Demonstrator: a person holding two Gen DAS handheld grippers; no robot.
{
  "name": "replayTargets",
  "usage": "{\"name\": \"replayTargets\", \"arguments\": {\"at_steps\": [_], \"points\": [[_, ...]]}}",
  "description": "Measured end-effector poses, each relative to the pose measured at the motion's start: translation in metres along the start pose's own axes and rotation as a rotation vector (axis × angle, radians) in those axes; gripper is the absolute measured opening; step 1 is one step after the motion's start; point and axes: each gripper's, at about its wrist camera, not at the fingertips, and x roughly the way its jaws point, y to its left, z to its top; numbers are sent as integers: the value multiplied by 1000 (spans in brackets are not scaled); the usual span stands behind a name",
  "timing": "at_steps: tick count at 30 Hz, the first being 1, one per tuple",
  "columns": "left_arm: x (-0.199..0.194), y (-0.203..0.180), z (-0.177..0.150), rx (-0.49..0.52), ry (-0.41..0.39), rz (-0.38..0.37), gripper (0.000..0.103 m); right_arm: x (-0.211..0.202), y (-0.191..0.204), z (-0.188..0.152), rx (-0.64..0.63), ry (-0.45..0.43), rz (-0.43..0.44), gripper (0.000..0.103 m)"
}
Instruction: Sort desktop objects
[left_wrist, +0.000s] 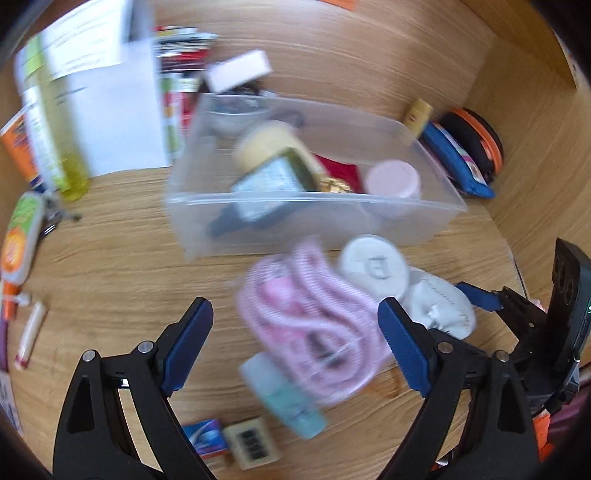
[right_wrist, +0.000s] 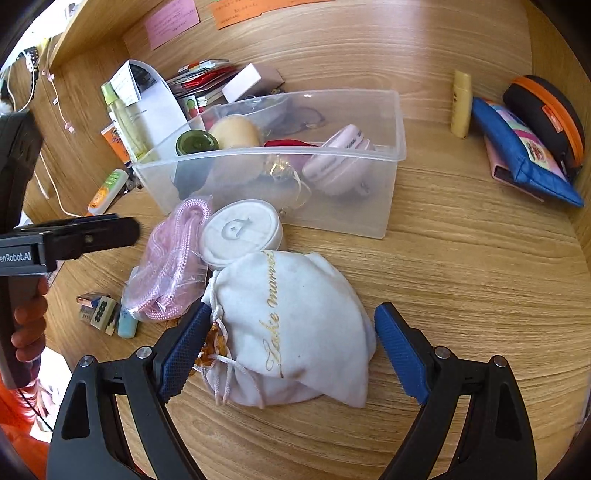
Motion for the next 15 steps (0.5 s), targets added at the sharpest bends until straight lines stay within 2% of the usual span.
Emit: {"name": "replayTargets", "arguments": {"at_steps": [4,11,15], "points": [[19,-17,-2,82,9,82,94,0,-7,1,35,14,24,88],[12,13,-12,79,2,144,98,-2,-4,-1,7,6,-4,88],[13,30,-17,85,37,205,99,-3,-3,-1,-3,1,-13,88]]}}
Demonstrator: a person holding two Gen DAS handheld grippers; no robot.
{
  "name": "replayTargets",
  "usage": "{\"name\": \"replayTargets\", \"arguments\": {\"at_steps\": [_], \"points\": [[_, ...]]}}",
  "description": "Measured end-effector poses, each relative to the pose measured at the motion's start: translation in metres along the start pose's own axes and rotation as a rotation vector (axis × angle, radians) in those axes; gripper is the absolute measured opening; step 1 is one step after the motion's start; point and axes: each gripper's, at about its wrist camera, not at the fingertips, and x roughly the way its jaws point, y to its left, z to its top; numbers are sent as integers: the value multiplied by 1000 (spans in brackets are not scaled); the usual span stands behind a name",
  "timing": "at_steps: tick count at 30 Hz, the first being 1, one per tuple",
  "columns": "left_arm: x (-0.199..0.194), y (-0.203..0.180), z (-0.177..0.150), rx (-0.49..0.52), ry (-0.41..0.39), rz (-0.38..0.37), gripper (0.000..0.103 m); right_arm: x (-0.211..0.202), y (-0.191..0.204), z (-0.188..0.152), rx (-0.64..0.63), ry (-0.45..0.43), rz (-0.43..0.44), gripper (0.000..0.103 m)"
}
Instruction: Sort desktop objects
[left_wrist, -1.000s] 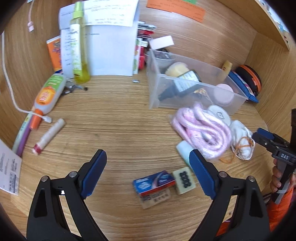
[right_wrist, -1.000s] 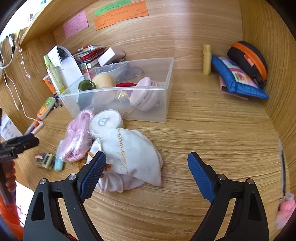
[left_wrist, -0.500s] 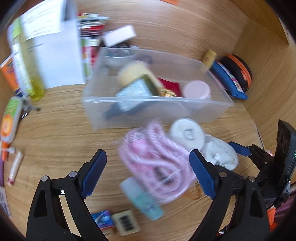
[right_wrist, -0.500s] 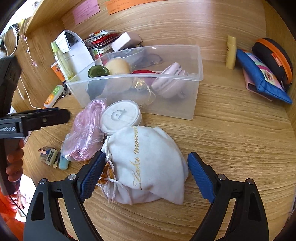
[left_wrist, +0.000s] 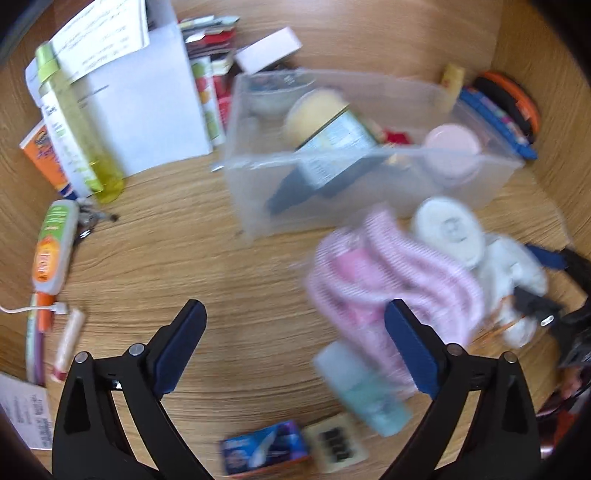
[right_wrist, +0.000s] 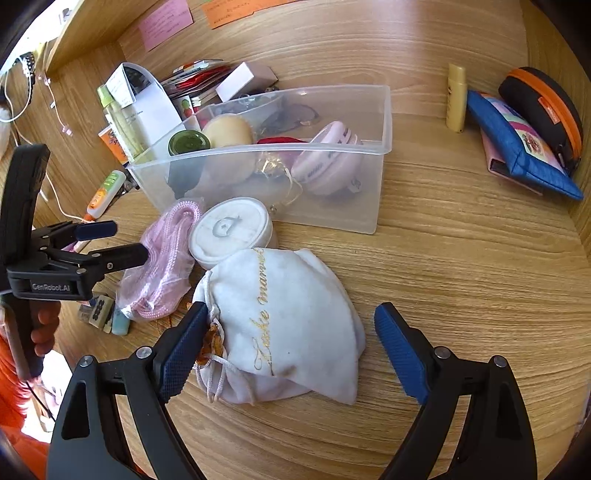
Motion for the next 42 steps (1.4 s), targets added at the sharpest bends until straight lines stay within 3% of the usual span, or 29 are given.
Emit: {"name": "replayTargets", "arguments": {"at_steps": [6,11,18,24,28,36,42], "points": [[-6,19,1,-71,38,-35,99,-1,-2,-1,12,-2,6,88],[-16,-1,14,-97,50,-192,99,-1,-2,-1,26,-2,15,88],[2,-37,23,3,73,-162,99,-3,-3,-2,27,-3,21,88],[0,-16,12,10,77,-139,102,-3,-1,-4,33,-1,22,88],[-3,0,9,18,62,-71,103,-3,-1,-4,29,-1,18,88],[0,16,16,-101,156,-151,103,-10,2,-3,-3,-22,-16,88],[22,14,24,-202,279,-233,103,-18,6,1,-49,-31,-12,88]]}}
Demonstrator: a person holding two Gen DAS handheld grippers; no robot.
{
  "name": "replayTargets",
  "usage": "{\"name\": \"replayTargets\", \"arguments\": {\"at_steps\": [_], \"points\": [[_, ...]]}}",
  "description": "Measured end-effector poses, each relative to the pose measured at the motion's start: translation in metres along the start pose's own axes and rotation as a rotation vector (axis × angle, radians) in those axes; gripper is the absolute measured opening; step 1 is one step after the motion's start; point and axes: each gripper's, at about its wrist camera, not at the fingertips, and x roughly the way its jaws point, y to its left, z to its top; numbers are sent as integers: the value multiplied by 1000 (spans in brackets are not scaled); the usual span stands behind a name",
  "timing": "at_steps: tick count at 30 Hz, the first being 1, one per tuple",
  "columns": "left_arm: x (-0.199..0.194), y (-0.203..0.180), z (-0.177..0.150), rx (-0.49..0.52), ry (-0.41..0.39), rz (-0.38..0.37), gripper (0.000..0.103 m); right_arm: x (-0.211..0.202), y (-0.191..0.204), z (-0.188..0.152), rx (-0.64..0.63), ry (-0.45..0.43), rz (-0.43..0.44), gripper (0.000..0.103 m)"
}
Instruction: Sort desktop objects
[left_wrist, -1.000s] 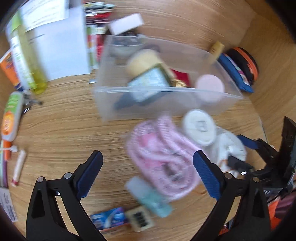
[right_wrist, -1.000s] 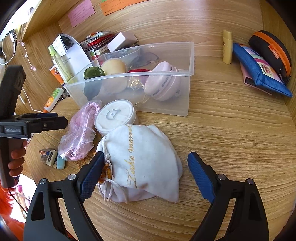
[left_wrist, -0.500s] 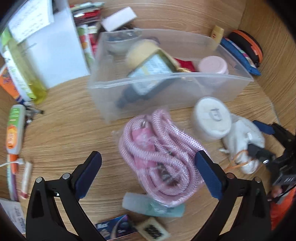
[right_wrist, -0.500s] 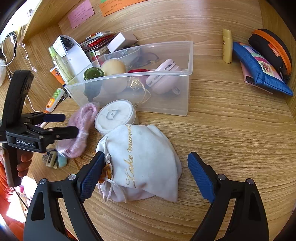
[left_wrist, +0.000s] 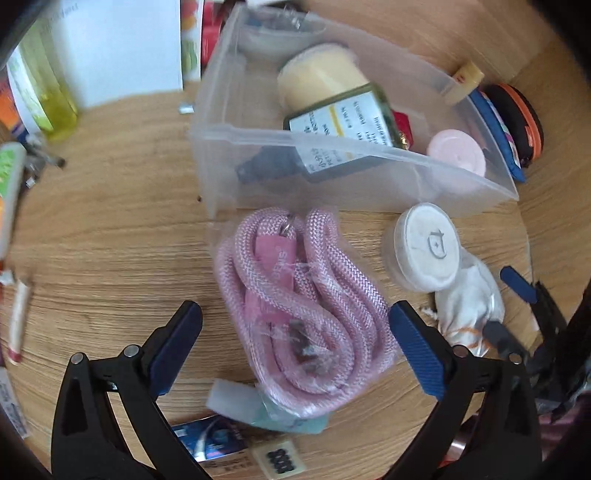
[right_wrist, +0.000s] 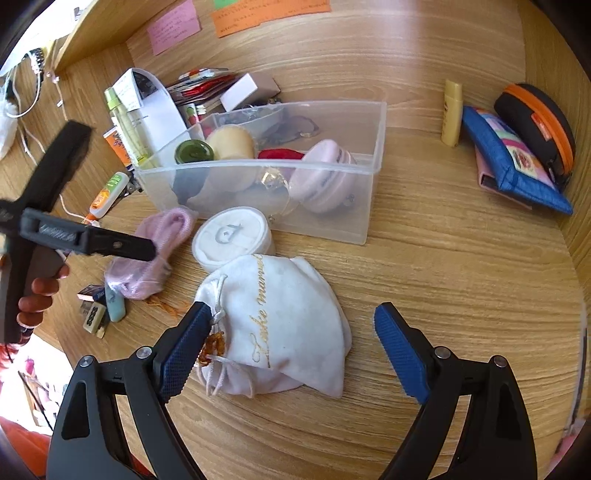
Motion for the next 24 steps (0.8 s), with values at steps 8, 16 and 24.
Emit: {"name": "replayTargets", "arguments": {"at_steps": [8,16,24], "points": [[11,-15,6,9,15,54,103,12,16,2,-109,53,3,88],[24,-39,-3,144,-18,221,103,30,23,3,-162,112,12,97],[21,-43,-17,181,-97,215,103,46,38,-3,-253,132,-49,97]]}}
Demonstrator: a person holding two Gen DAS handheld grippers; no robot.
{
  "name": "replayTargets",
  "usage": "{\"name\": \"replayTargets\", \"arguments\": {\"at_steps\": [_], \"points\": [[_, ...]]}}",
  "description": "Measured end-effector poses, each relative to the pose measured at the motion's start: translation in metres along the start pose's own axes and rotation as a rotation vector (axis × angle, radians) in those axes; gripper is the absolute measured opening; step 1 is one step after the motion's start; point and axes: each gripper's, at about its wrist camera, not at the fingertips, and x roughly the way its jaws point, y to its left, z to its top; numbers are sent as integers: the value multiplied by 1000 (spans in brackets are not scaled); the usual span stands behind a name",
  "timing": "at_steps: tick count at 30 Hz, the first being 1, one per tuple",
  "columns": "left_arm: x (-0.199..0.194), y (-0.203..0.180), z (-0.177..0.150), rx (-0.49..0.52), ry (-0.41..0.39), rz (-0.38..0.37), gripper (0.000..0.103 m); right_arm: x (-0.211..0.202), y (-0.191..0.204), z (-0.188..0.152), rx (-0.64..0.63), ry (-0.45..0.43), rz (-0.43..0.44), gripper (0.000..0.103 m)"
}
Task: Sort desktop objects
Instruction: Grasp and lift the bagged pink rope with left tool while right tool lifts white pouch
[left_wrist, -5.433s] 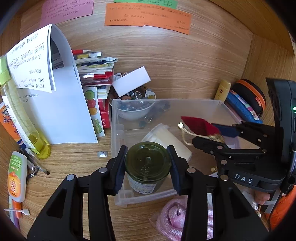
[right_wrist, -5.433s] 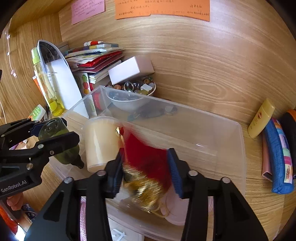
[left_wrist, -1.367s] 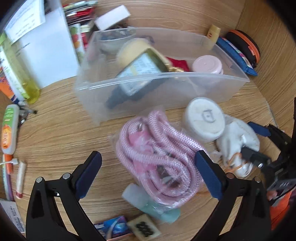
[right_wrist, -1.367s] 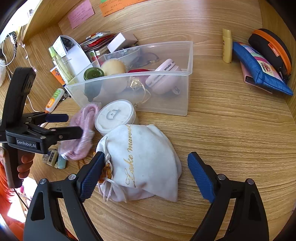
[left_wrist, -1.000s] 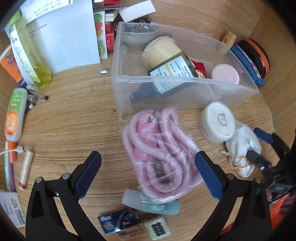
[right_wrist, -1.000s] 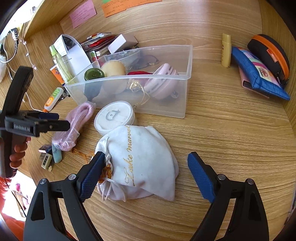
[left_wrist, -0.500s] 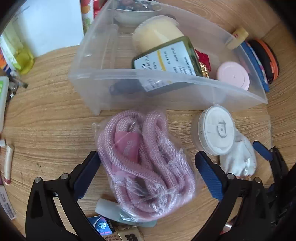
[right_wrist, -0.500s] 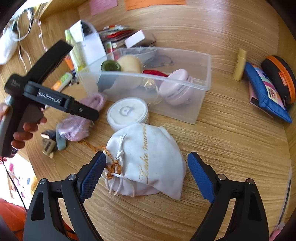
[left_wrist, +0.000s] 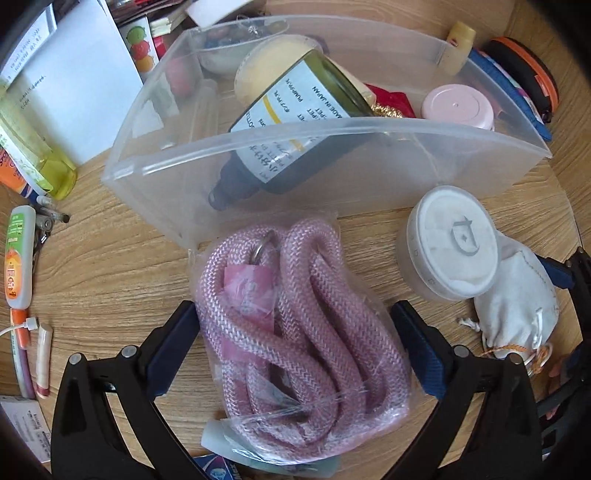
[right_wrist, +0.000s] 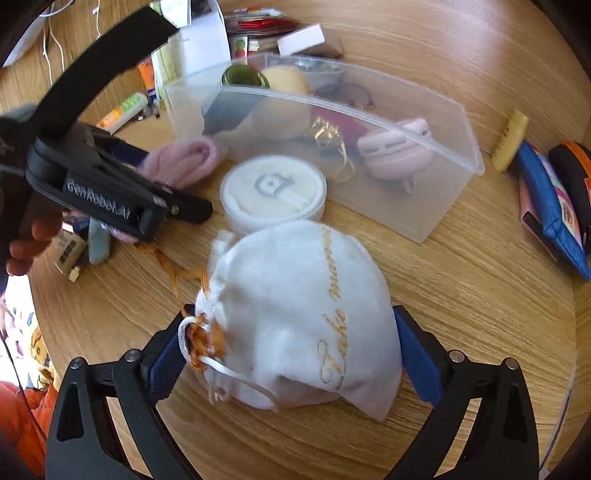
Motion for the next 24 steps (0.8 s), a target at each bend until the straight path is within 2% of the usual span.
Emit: {"name": "replayTargets", "arguments": {"at_steps": [2,3,5,8,11,13,19,21,24], "points": [[-2,0,-3,18,-11,-8,102,-2,0,0,-6,-16,-1,87],[-3,0,-5,24,-19,-11,102,-3,-1,0,-11,-22,11,78],[-6,1,-8,34,-39,-15,97,-5,-2,0,-12,-35,16,67],[-12,5,-12,40,-60,-16,79,-8,-2,0,-14,-51,14,58],[-17,9,-17,36,-72,-17,68,-13,-3,-5,-8,-67,16,53],[-20,9,-20,23,-81,-8,64,-15,-4,-6,5,-71,29,52],[-31,22,-31,11,-126,-14,59,-27,-10,-6,50,-97,36,49],[-27,29,-17,-5,-136,-20,58,-32,-13,-6,58,-109,24,49],[-38,38,-24,-27,-158,-25,56,-44,-18,-5,77,-138,11,49]]}}
